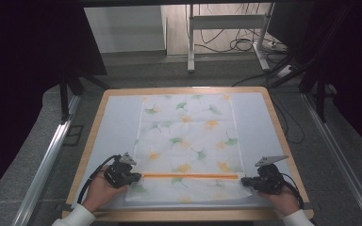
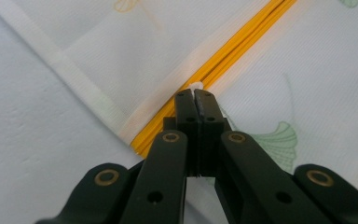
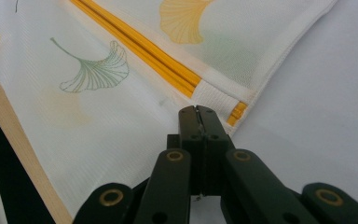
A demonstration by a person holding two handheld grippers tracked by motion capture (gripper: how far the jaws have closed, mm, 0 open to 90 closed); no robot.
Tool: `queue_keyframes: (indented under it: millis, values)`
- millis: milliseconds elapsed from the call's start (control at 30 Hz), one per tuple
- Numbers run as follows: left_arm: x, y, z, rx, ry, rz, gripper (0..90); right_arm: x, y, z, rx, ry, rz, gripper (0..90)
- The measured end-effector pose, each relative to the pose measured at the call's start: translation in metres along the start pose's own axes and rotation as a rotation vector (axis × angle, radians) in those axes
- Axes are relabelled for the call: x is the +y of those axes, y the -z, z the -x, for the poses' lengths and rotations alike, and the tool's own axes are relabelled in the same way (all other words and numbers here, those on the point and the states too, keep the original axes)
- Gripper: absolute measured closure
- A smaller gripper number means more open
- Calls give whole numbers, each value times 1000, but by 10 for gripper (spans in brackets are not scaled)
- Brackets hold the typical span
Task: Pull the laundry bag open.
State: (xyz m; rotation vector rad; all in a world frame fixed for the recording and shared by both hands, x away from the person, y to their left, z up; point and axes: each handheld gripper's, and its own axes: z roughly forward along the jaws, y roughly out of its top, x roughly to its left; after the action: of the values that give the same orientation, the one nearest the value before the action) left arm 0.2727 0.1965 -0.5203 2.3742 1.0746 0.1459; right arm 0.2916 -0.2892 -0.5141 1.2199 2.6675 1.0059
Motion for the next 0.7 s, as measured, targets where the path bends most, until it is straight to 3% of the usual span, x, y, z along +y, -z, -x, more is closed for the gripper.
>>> queue_keyframes:
  millis: [700]
  values:
    - [-7,5,-6,7,17,-8,900,0,0,-1,-4,6,-1,896]
